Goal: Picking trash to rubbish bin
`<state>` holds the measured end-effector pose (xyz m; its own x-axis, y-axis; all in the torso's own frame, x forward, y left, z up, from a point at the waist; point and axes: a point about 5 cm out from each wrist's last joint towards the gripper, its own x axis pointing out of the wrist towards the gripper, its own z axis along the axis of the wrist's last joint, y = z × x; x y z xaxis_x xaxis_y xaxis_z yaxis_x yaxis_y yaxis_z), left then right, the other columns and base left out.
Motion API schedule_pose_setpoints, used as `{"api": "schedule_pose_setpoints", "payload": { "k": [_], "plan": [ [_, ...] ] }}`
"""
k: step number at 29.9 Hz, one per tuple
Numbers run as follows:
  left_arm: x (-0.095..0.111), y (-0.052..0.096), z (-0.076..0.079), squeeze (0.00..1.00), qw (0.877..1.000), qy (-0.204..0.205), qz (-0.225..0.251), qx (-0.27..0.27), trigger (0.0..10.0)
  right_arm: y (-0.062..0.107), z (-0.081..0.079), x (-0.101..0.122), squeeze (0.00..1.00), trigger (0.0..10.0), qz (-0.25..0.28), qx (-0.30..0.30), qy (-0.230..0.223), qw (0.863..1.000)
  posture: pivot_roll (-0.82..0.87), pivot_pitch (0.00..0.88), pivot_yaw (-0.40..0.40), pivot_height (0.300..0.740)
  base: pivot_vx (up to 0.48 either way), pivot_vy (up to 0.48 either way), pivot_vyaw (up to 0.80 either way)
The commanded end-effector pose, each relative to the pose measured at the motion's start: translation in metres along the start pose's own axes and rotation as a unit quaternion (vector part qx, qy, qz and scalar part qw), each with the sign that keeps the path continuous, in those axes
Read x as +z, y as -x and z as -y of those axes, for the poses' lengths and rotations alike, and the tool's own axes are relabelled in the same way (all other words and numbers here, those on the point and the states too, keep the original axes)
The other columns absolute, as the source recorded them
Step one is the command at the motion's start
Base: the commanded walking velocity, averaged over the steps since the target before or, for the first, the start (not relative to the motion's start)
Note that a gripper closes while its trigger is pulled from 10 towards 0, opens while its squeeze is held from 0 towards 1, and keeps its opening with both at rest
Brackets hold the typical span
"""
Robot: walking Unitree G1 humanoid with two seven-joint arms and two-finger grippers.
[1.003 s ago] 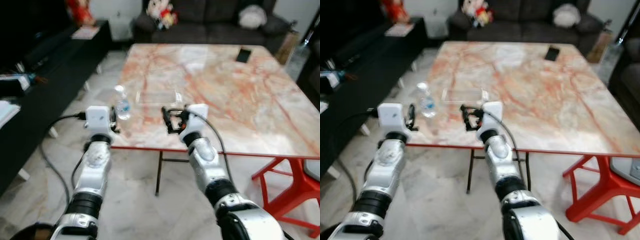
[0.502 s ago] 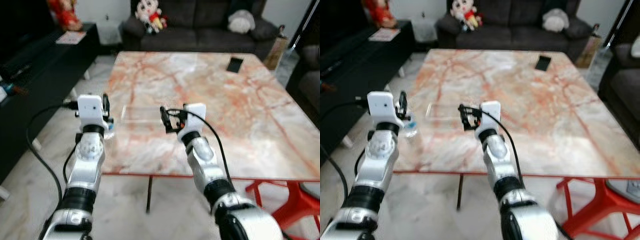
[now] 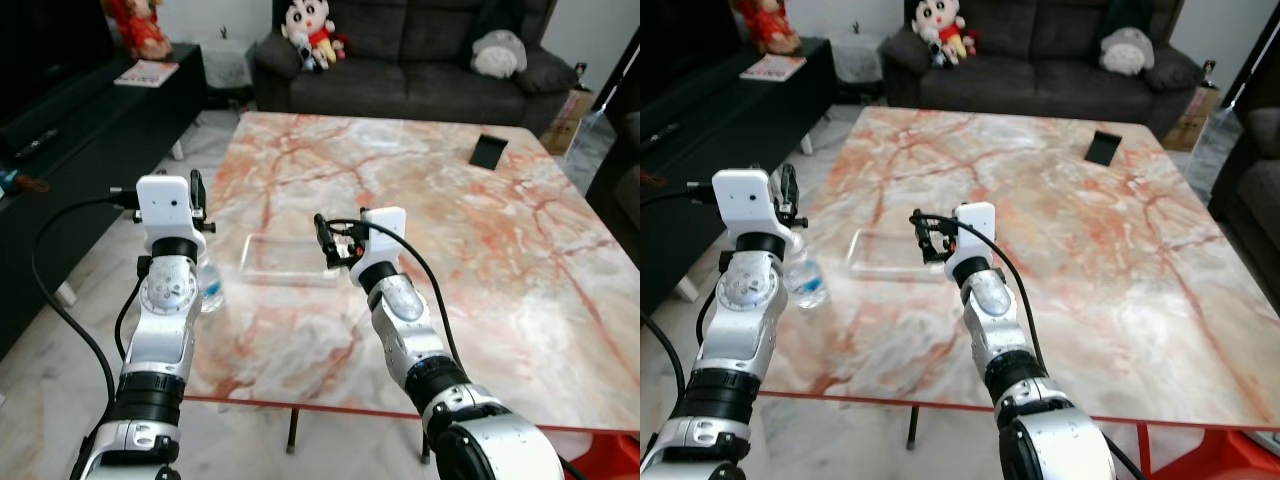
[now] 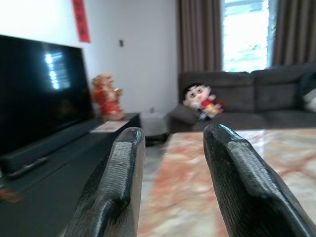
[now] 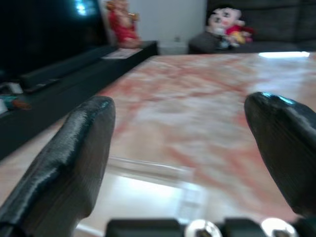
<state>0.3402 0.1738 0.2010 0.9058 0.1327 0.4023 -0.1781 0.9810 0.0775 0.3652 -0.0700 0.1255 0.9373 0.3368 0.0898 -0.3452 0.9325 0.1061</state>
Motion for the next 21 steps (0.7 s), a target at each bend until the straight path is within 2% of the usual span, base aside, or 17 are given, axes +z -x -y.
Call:
{"api": "schedule_pose_setpoints", "payload": {
  "k": [1, 2, 3, 13, 17, 21],
  "plan": [
    [-0.001, 0.005, 0.005, 0.00, 1.000, -0.005, -0.006, -0.012, 10.0, 0.002, 0.006, -0.003, 0.00, 10.0, -0.011, -0.007, 0.003, 1.000, 0.08, 0.000, -0.058, 0.740, 0.000, 0.000, 0.00],
    [-0.003, 0.006, 0.005, 0.00, 1.000, -0.006, -0.011, -0.012, 10.0, 0.003, 0.006, -0.004, 0.00, 10.0, -0.013, -0.008, 0.005, 1.000, 0.08, 0.000, -0.058, 0.740, 0.000, 0.000, 0.00],
    [-0.006, 0.008, 0.004, 1.00, 1.000, -0.006, -0.018, -0.012, 10.0, 0.004, 0.007, -0.006, 0.00, 10.0, -0.017, -0.009, 0.005, 1.000, 0.08, 0.000, -0.058, 0.740, 0.000, 0.000, 0.00],
    [-0.007, 0.004, 0.004, 1.00, 1.000, -0.008, -0.027, -0.014, 10.0, 0.005, 0.006, -0.008, 0.00, 10.0, -0.022, -0.005, 0.008, 1.000, 0.07, 0.000, -0.059, 0.740, 0.000, 0.000, 0.00],
    [-0.008, -0.001, 0.006, 1.00, 0.999, -0.023, -0.034, -0.028, 10.0, 0.004, 0.005, -0.008, 0.00, 10.0, -0.021, -0.001, 0.009, 1.000, 0.06, 0.000, -0.061, 0.740, 0.000, 0.000, 0.00],
    [-0.012, -0.008, -0.001, 1.00, 0.997, -0.041, -0.058, -0.014, 10.0, 0.005, 0.005, -0.008, 0.00, 10.0, -0.021, 0.000, 0.010, 1.000, 0.06, 0.000, -0.056, 0.740, 0.000, 0.000, 0.00]
  ]
}}
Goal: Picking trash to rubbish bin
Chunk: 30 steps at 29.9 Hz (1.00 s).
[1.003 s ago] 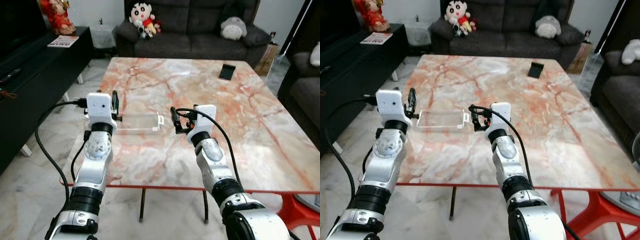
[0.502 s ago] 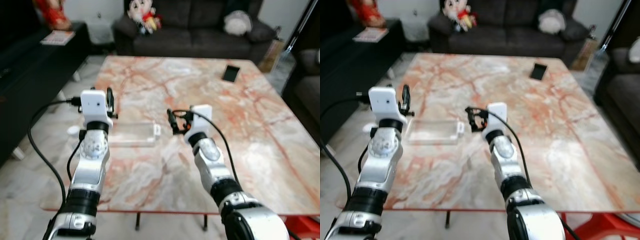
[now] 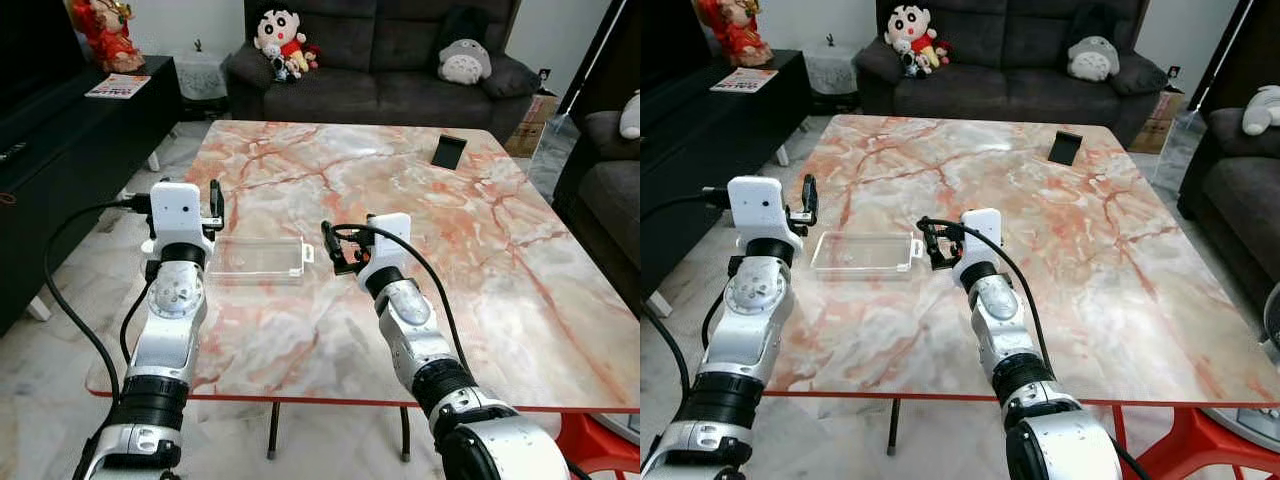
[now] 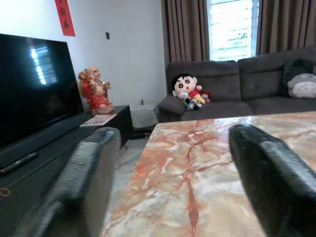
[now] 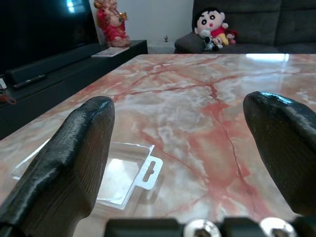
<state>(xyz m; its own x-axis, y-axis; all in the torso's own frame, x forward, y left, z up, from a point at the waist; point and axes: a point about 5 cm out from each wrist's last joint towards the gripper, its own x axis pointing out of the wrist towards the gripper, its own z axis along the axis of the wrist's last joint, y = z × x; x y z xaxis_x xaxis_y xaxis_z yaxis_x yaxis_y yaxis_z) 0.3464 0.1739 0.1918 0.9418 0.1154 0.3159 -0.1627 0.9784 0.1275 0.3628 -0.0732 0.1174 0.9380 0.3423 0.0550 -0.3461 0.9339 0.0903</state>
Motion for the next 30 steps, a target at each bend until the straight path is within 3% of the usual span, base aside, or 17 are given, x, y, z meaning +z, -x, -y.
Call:
{"api": "schedule_pose_setpoints", "payload": {
  "k": [1, 8, 9, 14, 20, 27, 30],
  "plan": [
    [-0.003, -0.007, -0.005, 1.00, 0.999, -0.026, -0.026, 0.006, 10.0, 0.001, 0.002, -0.001, 0.00, 10.0, -0.004, -0.001, 0.002, 1.000, 0.05, 0.000, -0.055, 0.740, 0.000, 0.000, 0.00],
    [-0.011, -0.009, -0.014, 1.00, 0.997, -0.048, -0.058, 0.015, 10.0, 0.002, 0.002, -0.002, 0.00, 10.0, -0.005, -0.001, 0.002, 1.000, 0.05, 0.000, -0.049, 0.740, 0.000, 0.000, 0.00],
    [-0.014, -0.009, -0.016, 0.00, 0.996, -0.055, -0.067, 0.019, 10.0, 0.002, 0.002, -0.002, 0.00, 10.0, -0.004, -0.001, 0.002, 1.000, 0.05, 0.000, -0.048, 0.740, 0.000, 0.000, 0.00],
    [-0.018, -0.005, -0.025, 0.00, 0.994, -0.050, -0.091, 0.045, 10.0, 0.002, 0.004, -0.002, 0.00, 10.0, -0.004, 0.000, 0.002, 1.000, 0.05, 0.000, -0.054, 0.740, 0.000, 0.000, 0.00],
    [-0.016, 0.009, -0.025, 0.00, 0.993, -0.045, -0.093, 0.049, 10.0, 0.004, 0.004, -0.004, 0.00, 10.0, -0.006, 0.001, 0.000, 1.000, 0.05, 0.000, -0.057, 0.740, 0.000, 0.000, 0.00],
    [-0.017, 0.014, -0.027, 0.00, 0.992, -0.038, -0.101, 0.058, 10.0, 0.005, 0.005, -0.004, 0.00, 10.0, -0.008, 0.002, 0.001, 1.000, 0.05, 0.000, -0.064, 0.740, 0.000, 0.000, 0.00],
    [-0.027, 0.020, -0.032, 0.00, 0.989, -0.033, -0.129, 0.071, 10.0, 0.004, 0.004, -0.004, 0.00, 10.0, -0.010, 0.006, 0.001, 1.000, 0.05, 0.000, -0.071, 0.740, 0.000, 0.000, 0.00]
  ]
}}
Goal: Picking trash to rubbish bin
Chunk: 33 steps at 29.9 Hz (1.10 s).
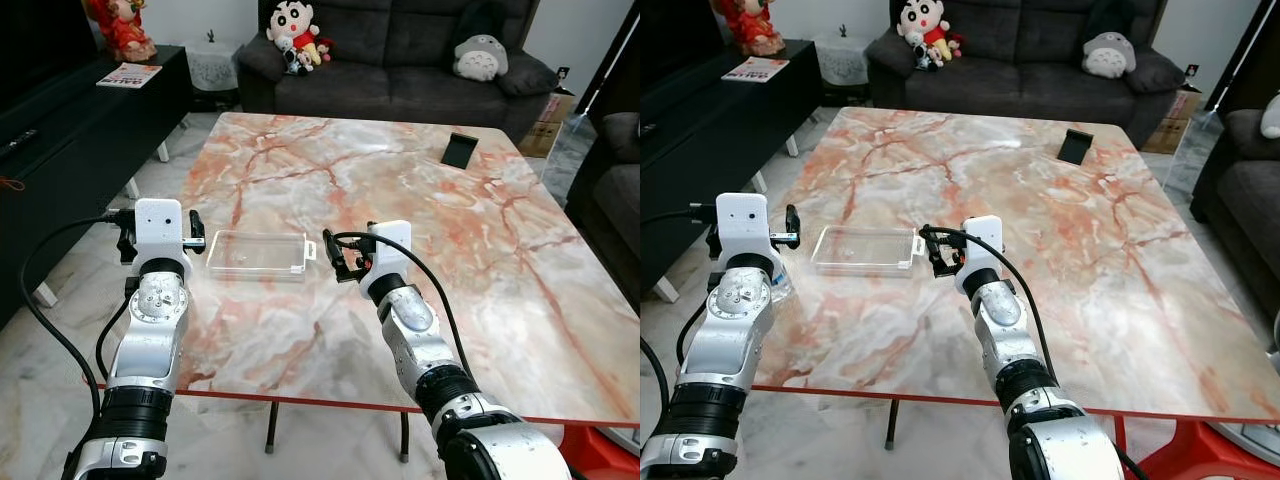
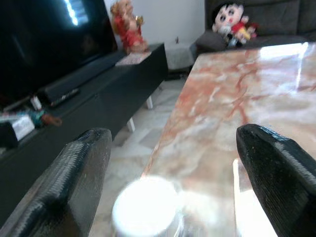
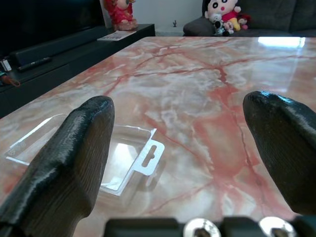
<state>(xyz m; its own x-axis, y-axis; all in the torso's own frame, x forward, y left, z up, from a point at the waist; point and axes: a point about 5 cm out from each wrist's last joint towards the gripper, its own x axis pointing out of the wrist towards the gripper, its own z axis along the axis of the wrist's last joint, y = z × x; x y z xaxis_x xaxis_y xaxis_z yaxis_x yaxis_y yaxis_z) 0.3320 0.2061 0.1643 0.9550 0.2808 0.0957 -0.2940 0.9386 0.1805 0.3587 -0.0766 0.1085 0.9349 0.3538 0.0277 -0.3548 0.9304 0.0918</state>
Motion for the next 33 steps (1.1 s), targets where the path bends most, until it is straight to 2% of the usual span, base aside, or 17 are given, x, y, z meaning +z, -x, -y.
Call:
{"api": "schedule_pose_setpoints", "payload": {
  "k": [1, 9, 10, 11, 26, 27, 28, 29, 30, 31, 33],
  "plan": [
    [-0.002, 0.002, -0.002, 0.00, 1.000, 0.009, -0.011, 0.010, 10.0, -0.002, 0.001, 0.004, 0.00, 10.0, 0.004, 0.002, 0.002, 1.000, 0.06, 0.000, -0.074, 0.740, 0.000, 0.000, 0.00],
    [0.002, 0.001, 0.002, 0.00, 1.000, 0.013, -0.015, 0.008, 10.0, -0.002, 0.001, 0.004, 0.00, 10.0, 0.003, 0.004, 0.002, 1.000, 0.05, 0.000, -0.075, 0.740, 0.000, 0.000, 0.00],
    [0.002, 0.001, 0.003, 0.00, 1.000, 0.013, -0.015, 0.007, 9.0, -0.002, 0.001, 0.004, 0.00, 10.0, 0.003, 0.004, 0.002, 1.000, 0.05, 0.000, -0.075, 0.740, 0.000, 0.000, 0.00],
    [0.002, 0.000, 0.004, 0.00, 1.000, 0.014, -0.015, 0.004, 0.0, -0.002, 0.001, 0.005, 0.00, 10.0, 0.004, 0.003, 0.002, 1.000, 0.05, 0.000, -0.075, 0.740, 0.000, 0.000, 0.00],
    [0.001, -0.001, 0.008, 0.00, 1.000, 0.011, -0.026, 0.005, 0.0, -0.001, 0.002, 0.004, 0.00, 10.0, 0.001, 0.006, 0.003, 1.000, 0.04, 0.000, -0.077, 0.740, 0.000, 0.000, 0.00],
    [-0.002, -0.001, 0.007, 0.00, 0.999, 0.008, -0.035, 0.010, 2.0, -0.001, 0.002, 0.004, 0.00, 10.0, 0.000, 0.006, 0.004, 1.000, 0.04, 0.000, -0.077, 0.740, 0.000, 0.000, 0.00],
    [-0.002, -0.001, 0.007, 0.00, 0.999, 0.008, -0.035, 0.010, 2.0, -0.001, 0.002, 0.004, 0.00, 10.0, 0.000, 0.006, 0.004, 1.000, 0.04, 0.000, -0.077, 0.740, 0.000, 0.000, 0.00],
    [-0.003, -0.001, 0.006, 0.00, 0.999, 0.005, -0.040, 0.011, 6.0, -0.001, 0.002, 0.003, 0.00, 10.0, 0.000, 0.007, 0.004, 1.000, 0.04, 0.000, -0.077, 0.740, 0.000, 0.000, 0.00],
    [-0.004, -0.001, 0.006, 0.00, 0.999, 0.003, -0.044, 0.012, 9.3, -0.001, 0.002, 0.003, 0.00, 10.0, 0.000, 0.007, 0.004, 1.000, 0.04, 0.000, -0.076, 0.740, 0.000, 0.000, 0.00],
    [-0.005, -0.001, 0.006, 0.00, 0.999, 0.002, -0.046, 0.012, 10.0, -0.001, 0.002, 0.003, 0.00, 10.0, 0.000, 0.006, 0.004, 1.000, 0.04, 0.000, -0.076, 0.740, 0.000, 0.000, 0.00],
    [-0.007, -0.001, 0.006, 0.00, 0.999, 0.002, -0.049, 0.013, 10.0, -0.001, 0.002, 0.003, 0.00, 10.0, 0.001, 0.007, 0.005, 1.000, 0.04, 0.000, -0.077, 0.740, 0.000, 0.000, 0.00]
  ]
}}
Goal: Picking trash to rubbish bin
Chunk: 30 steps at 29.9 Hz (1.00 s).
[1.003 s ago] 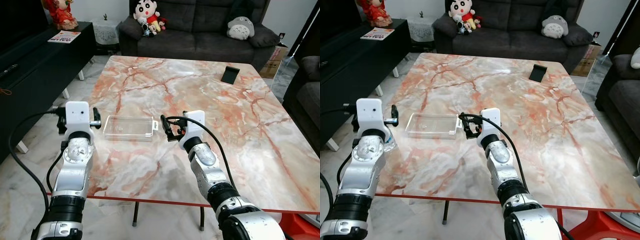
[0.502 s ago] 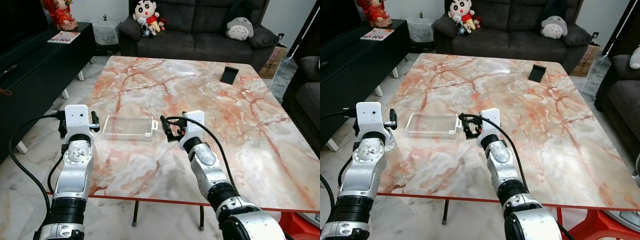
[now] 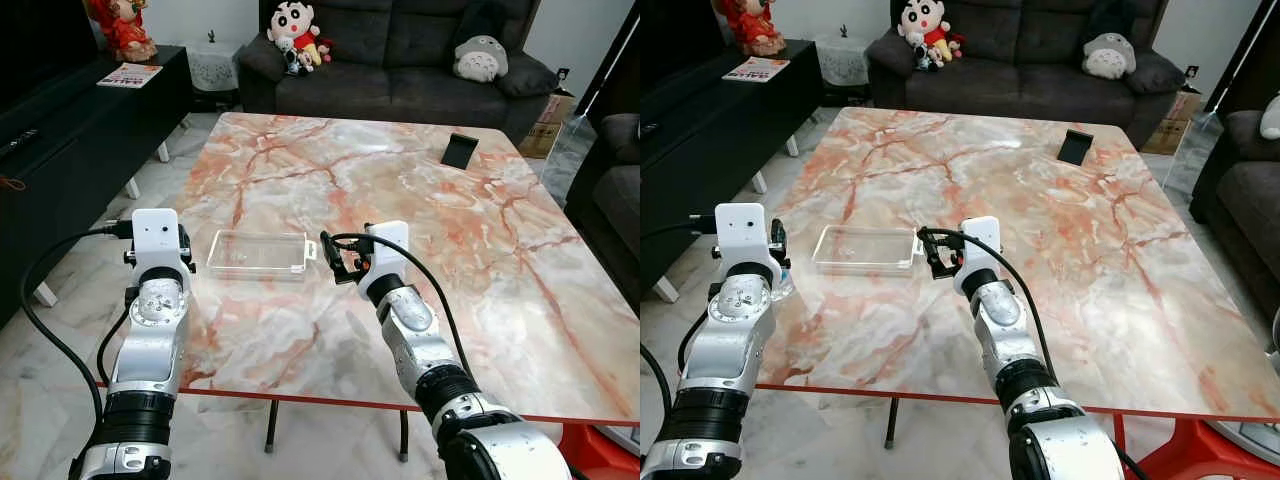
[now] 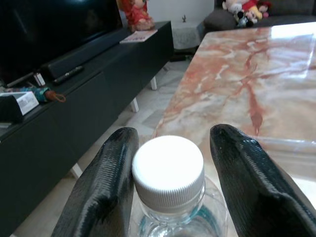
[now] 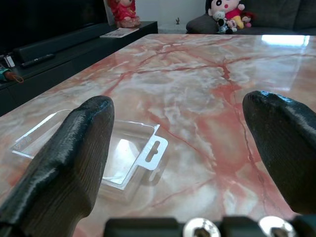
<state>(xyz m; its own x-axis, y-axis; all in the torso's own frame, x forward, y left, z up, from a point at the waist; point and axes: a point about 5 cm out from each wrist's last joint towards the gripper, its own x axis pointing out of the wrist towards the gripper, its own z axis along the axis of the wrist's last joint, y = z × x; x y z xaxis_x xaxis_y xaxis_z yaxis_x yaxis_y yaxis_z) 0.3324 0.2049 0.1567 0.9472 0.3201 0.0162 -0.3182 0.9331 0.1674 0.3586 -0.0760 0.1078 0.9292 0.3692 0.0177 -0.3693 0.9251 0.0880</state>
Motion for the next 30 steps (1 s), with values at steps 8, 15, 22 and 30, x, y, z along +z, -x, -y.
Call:
{"api": "schedule_pose_setpoints", "payload": {
  "k": [8, 15, 22, 30],
  "plan": [
    [0.005, -0.002, 0.007, 0.00, 1.000, 0.002, 0.005, -0.007, 0.0, -0.001, 0.004, 0.006, 0.00, 10.0, 0.007, -0.002, 0.004, 1.000, 0.04, 0.000, -0.082, 0.740, 0.000, 0.000, 0.00],
    [0.015, -0.003, 0.010, 0.00, 0.999, 0.010, 0.031, -0.014, 0.0, -0.001, 0.005, 0.006, 0.00, 10.0, 0.007, -0.005, 0.004, 1.000, 0.04, 0.000, -0.081, 0.740, 0.000, 0.000, 0.00],
    [0.022, -0.005, 0.011, 0.00, 0.999, 0.005, 0.047, -0.020, 0.0, -0.001, 0.005, 0.006, 0.00, 10.0, 0.008, -0.006, 0.003, 1.000, 0.04, 0.000, -0.077, 0.740, 0.000, 0.000, 0.00],
    [0.026, -0.004, 0.017, 0.00, 0.996, 0.013, 0.083, -0.036, 5.9, -0.002, 0.005, 0.007, 0.00, 10.0, 0.010, -0.006, 0.001, 1.000, 0.04, 0.000, -0.077, 0.740, 0.000, 0.000, 0.00]
  ]
}}
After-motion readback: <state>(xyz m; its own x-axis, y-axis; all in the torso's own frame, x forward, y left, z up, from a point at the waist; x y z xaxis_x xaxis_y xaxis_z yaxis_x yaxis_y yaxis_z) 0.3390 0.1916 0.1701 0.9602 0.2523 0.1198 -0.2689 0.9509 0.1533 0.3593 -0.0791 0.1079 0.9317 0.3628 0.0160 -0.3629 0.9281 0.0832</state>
